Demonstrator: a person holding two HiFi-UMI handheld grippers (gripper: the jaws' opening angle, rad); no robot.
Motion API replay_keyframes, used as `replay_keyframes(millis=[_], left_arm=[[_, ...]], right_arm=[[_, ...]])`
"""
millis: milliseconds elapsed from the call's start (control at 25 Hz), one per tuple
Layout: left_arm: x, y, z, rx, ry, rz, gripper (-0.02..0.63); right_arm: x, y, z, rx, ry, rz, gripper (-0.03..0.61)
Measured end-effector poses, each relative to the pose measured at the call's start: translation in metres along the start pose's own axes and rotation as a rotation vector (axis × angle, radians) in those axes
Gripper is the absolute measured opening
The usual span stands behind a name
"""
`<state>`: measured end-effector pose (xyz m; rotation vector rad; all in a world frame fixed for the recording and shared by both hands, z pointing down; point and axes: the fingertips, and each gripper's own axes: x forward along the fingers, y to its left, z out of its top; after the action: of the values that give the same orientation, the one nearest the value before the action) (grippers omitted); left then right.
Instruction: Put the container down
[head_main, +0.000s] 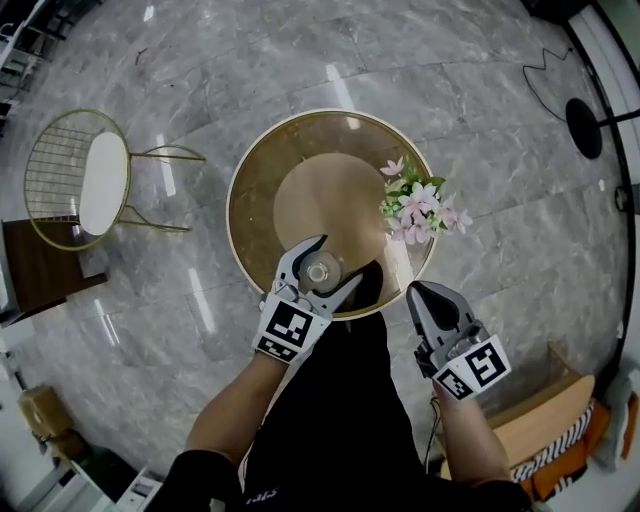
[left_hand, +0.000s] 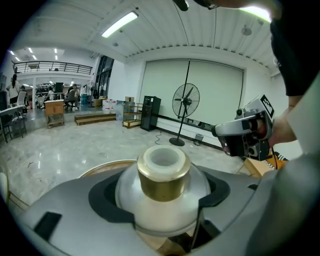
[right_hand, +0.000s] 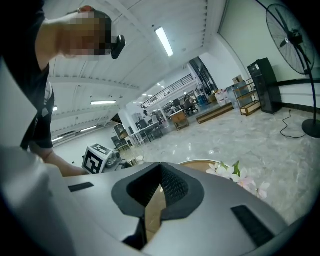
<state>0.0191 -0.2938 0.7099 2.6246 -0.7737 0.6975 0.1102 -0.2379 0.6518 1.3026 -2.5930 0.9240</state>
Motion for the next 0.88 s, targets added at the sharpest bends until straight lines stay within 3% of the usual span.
replay_keyframes(millis=[560, 880], left_arm=[[0.104, -0.023, -0.109, 0.017, 0.060, -0.093, 0.344], [0.149, -0.038, -0.144, 0.056, 0.086, -0.139, 0.344]], right_arm=[[0.012, -0.046, -0.088, 0.020, 0.096, -0.021, 0.015], [0.008, -0.063, -0.124, 0.061, 0.114, -0.037, 0.015]])
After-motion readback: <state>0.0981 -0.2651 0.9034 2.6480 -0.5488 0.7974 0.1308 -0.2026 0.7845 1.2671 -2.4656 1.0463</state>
